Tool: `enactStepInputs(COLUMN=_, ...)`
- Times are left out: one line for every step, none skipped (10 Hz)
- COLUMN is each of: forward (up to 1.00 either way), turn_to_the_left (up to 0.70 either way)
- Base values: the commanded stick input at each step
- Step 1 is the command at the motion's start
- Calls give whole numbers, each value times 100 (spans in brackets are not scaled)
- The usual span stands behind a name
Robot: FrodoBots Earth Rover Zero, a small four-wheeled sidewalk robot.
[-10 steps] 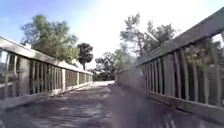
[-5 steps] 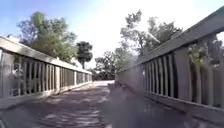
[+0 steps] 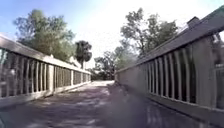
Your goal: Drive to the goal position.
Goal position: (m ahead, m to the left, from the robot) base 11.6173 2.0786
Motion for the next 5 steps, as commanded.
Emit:
enactStepInputs(forward=70, turn_to_the_left=0)
enactStepInputs(forward=70, turn_to_the_left=0)
enactStepInputs(forward=70, turn_to_the_left=0)
enactStepInputs(forward=70, turn_to_the_left=0)
enactStepInputs(forward=70, turn_to_the_left=0)
